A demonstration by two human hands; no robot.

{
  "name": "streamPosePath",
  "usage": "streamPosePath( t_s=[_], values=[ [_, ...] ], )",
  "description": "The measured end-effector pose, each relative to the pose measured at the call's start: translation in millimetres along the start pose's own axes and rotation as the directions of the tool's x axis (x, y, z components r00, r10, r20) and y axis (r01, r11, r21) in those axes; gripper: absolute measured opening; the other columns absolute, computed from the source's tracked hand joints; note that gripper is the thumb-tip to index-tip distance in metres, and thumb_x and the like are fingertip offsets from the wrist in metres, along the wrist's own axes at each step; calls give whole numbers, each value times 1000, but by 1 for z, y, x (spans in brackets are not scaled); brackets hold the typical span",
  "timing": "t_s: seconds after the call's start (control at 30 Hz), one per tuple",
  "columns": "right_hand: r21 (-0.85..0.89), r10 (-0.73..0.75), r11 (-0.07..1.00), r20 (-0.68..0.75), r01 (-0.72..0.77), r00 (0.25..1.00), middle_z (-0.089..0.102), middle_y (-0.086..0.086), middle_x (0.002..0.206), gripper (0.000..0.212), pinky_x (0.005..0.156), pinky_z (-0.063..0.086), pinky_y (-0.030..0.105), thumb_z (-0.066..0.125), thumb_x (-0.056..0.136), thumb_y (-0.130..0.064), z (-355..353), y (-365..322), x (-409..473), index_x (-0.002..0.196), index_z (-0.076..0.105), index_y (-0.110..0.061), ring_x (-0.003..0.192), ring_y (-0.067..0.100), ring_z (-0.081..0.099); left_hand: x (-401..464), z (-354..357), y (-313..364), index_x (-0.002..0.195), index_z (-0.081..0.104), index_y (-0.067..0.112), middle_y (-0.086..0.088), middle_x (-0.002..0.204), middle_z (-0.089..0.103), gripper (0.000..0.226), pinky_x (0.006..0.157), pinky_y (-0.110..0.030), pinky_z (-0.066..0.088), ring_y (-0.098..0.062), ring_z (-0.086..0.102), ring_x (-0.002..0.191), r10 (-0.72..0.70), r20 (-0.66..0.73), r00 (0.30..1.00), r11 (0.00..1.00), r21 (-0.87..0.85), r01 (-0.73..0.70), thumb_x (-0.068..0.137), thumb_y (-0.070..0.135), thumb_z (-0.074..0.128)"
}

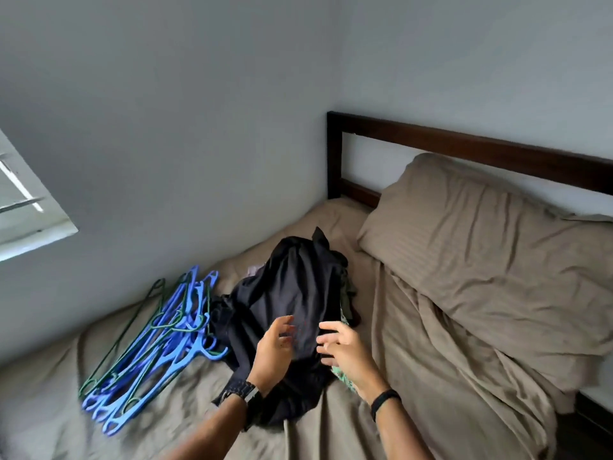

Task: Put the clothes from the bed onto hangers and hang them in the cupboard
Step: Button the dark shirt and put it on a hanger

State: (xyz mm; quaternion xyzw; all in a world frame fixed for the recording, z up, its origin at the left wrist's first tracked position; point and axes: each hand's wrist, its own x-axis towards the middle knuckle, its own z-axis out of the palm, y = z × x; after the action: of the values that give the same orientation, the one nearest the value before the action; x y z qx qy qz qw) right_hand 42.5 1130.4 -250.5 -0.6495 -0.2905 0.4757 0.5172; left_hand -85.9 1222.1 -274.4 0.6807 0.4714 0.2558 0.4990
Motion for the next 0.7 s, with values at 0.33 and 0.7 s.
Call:
streamPosePath(
  t_s=[0.33,0.7],
  values=[
    [-447,-266,871,-74,207,961,50,-12,124,54,98,27,5,56,82,5,92,128,106,130,53,-20,123,6,45,112,-21,-160,143,27,4,-12,150,22,78,103,-4,7,-20,13,145,191,429,883,846,384,-370,68,-16,41],
    [-729,-243,675,-366,-114,899,44,-14,62,26,67,37,14,47,82,1,120,112,91,85,71,-10,74,9,59,124,-51,-189,120,57,5,2,118,50,55,107,-15,27,-18,49,118,506,343,791,816,106,-568,69,-16,51]
  ],
)
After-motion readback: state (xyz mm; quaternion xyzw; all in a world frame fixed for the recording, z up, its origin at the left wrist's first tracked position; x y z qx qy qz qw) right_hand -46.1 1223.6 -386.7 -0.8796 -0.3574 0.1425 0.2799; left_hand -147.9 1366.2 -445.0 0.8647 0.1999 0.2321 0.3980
